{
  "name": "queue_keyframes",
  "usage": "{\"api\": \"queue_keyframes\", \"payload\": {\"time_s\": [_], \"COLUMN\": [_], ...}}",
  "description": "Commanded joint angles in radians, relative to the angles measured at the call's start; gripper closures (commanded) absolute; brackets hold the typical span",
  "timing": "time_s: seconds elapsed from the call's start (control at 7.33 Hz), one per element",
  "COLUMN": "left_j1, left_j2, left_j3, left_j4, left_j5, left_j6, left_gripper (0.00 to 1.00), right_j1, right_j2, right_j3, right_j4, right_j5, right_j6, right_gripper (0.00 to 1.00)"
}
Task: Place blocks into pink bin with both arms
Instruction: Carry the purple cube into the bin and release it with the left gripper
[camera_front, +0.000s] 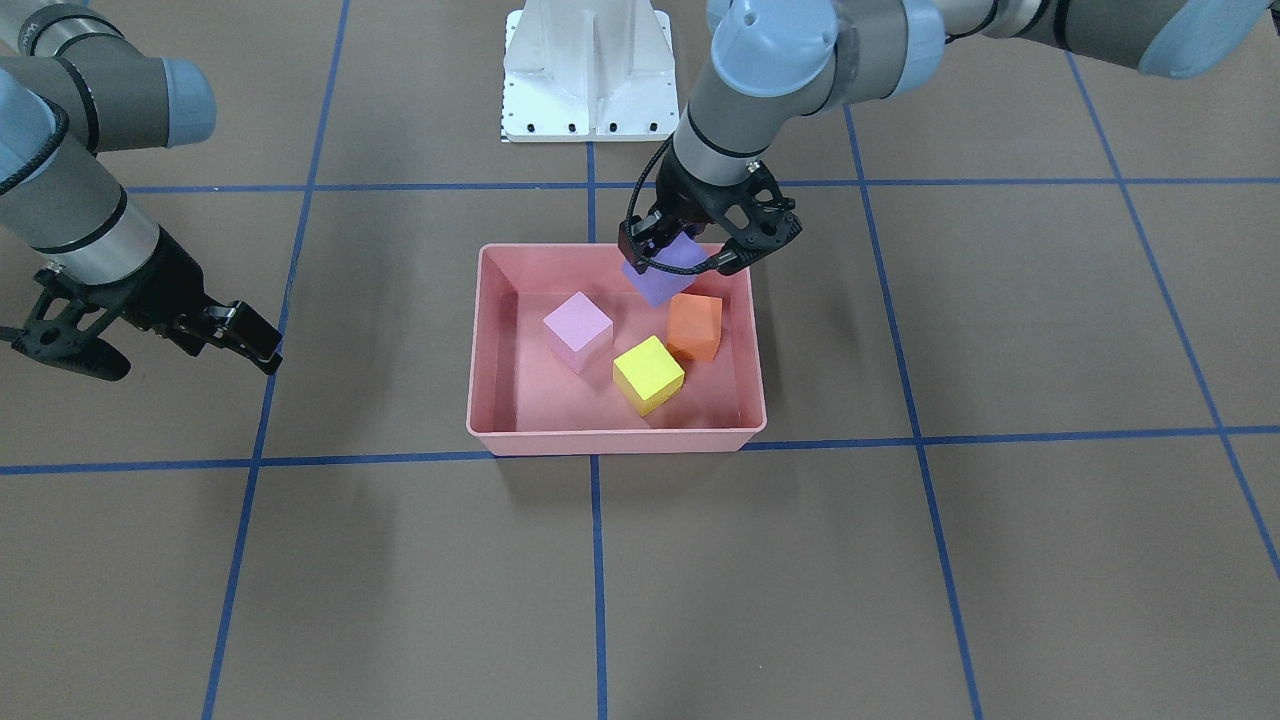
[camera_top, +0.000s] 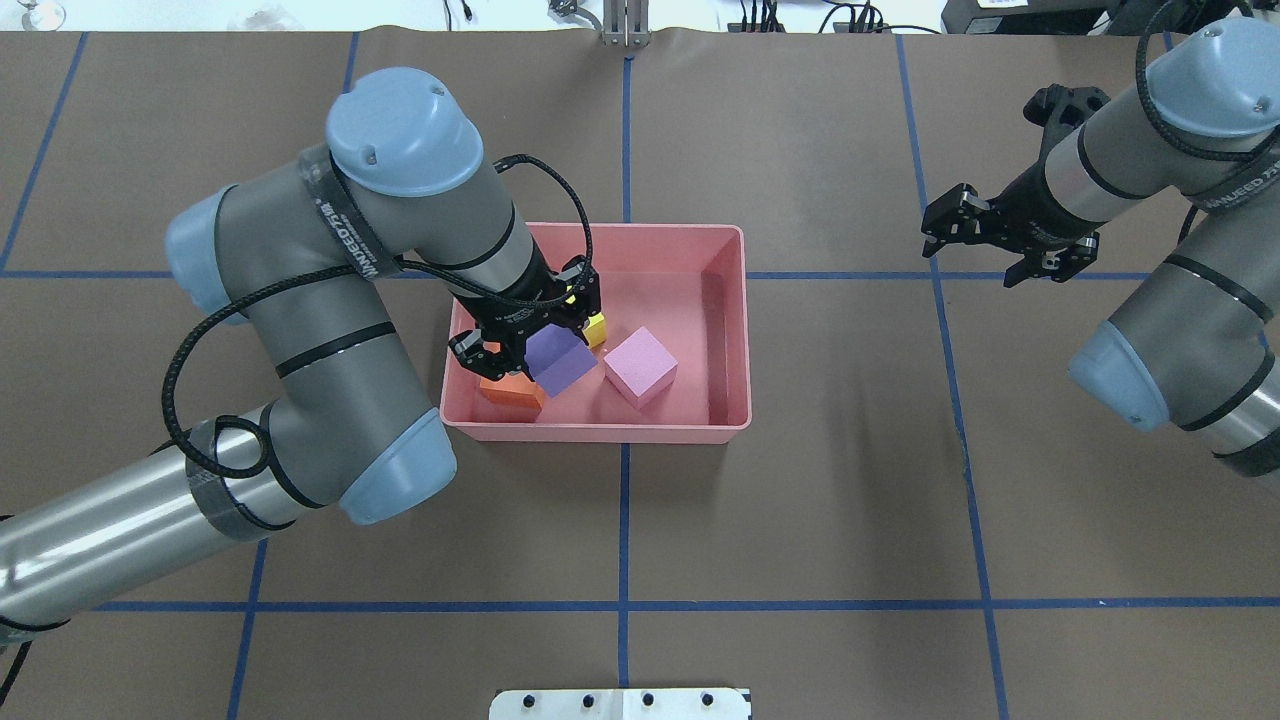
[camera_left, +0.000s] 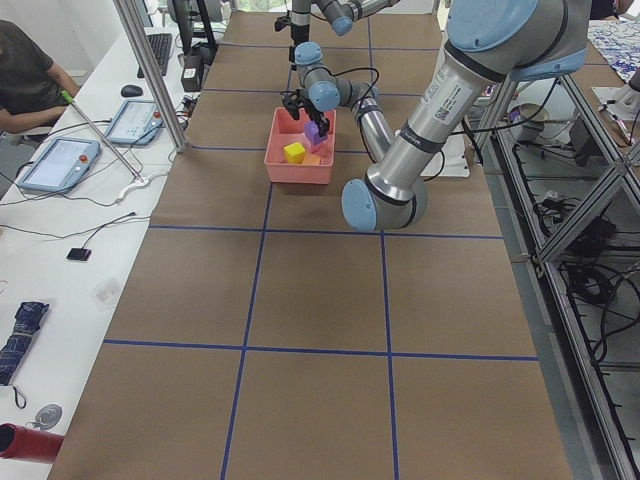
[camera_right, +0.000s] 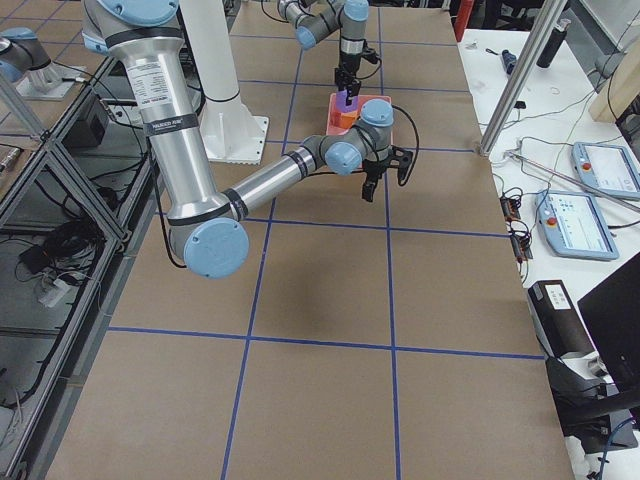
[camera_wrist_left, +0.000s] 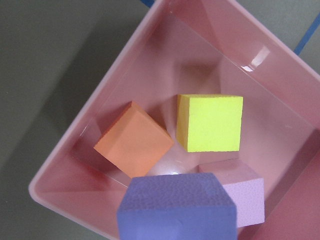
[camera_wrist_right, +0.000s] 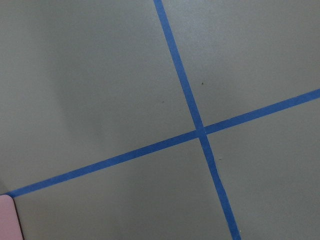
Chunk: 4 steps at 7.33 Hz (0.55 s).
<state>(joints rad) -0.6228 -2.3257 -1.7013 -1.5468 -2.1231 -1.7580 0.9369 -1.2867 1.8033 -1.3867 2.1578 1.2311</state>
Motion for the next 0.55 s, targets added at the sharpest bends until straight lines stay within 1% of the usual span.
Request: {"api": "queue_keyframes", "payload": {"time_s": [0.0,0.14,0.27,0.41], "left_j1": [0.018,0.044,0.055,0.063], "left_j2": [-0.024,-0.024,-0.023,-0.023], "left_j3": [0.061,0.096,0.101,0.106], "left_j4": [-0.018,-0.068,-0.071,-0.072], "left_j5": [0.009,0.053,0.067,0.069], "left_j6": [0.005,0.003,0.003,0.005], "left_gripper": [0.94,0.85,0.37,0.01], "right_j1": [0.000,0.000,0.000,0.002], "right_j2": [-0.003,-0.002,-0.002,-0.002], "right_j3": [-0.001,0.001,0.001,0.001], "right_j4": [0.000,0.000,0.000,0.000], "right_j5": [-0.001,0.001,0.001,0.001], "right_j6": [0.001,-0.001,0.001,0.001], "right_gripper": [0.00,0.00,0.01,0.00]}}
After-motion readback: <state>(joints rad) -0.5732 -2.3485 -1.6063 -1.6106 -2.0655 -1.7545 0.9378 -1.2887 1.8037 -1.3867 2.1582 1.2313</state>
